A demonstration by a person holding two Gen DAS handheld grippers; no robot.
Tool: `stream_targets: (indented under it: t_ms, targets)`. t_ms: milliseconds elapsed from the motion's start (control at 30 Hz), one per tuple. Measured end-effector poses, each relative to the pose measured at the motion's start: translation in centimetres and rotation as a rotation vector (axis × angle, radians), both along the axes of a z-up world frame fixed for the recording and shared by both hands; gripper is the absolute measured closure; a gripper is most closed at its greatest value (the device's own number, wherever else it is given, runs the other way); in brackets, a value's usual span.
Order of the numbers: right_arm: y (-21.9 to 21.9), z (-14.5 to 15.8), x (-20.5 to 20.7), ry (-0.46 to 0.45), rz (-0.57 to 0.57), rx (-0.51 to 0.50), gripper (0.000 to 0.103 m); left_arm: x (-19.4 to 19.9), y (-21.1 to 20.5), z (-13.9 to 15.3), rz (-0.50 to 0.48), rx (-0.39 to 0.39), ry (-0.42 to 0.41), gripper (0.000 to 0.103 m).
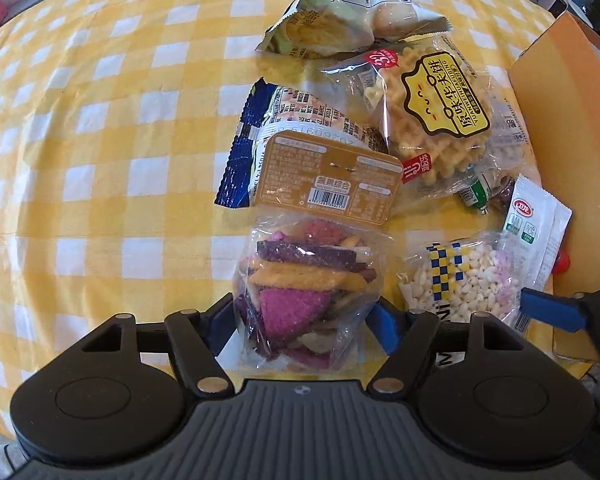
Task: Organize snacks
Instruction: 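Close the right tool on the puffed snack bag while the left tool grasps the purple chip bag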
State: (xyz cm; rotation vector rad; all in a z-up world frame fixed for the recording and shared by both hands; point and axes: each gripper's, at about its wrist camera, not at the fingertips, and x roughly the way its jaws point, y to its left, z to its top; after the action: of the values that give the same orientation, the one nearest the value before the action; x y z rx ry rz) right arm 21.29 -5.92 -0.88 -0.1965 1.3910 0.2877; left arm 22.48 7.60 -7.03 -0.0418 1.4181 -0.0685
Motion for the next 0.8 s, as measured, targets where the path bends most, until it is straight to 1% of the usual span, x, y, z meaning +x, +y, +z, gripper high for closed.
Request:
stream_targets:
  t_ms: [100, 167, 267, 367, 433, 500, 567, 633, 700, 800]
  targets:
    - [1.3, -0.9, -0.4, -0.039, 0.005, -0.053, 0.025, -0.1, 0.0, -0.2, -0.008, -0.002, -0.006, 0.019]
    - [1.1, -0.9, -0.6, -0.056, -0.011, -0.064, 0.026, -0.2, 0.0, 0.0, -0.011, -0.004, -0.008, 0.019]
    - [0.6, -0.7, -0.7, -0.042, -0.052, -0.033, 0.027, -0.6, -0.2, 0.3, -0.043, 0.009, -0.029, 0.022]
    - [-0.4, -0.1, -0.8, -0.013, -0.098, 0.019, 0.027, -1.5, -0.8, 0.9, -0.083, 0.038, -0.084, 0.025]
    - [-1.3, 0.6, -0.9, -0.003, -0.122, 0.053, 0.027, -2.0, -1.3, 1.4, -0.12, 0.051, -0.127, 0.025]
    - [-2.0, 1.4, -0.9, -0.003, -0.14, 0.069, 0.027, -1.9, -1.9, 1.6, -0.137, 0.07, -0.153, 0.022]
    - [-2.7, 2.5, -1.2, -0.011, -0.156, 0.086, 0.027, -1.5, -2.2, 1.3, -0.133, 0.08, -0.15, 0.014]
    - [-3.3, 3.5, -1.5, -0.021, -0.163, 0.098, 0.027, -1.0, -2.5, 0.9, -0.124, 0.093, -0.141, 0.01]
    - [-3.7, 4.3, -1.9, -0.032, -0.162, 0.104, 0.027, -0.8, -2.9, 0.7, -0.125, 0.11, -0.142, 0.009]
    - [-3.8, 5.0, -2.2, -0.05, -0.156, 0.106, 0.028, -0.4, -3.5, 0.0, -0.152, 0.149, -0.171, 0.007]
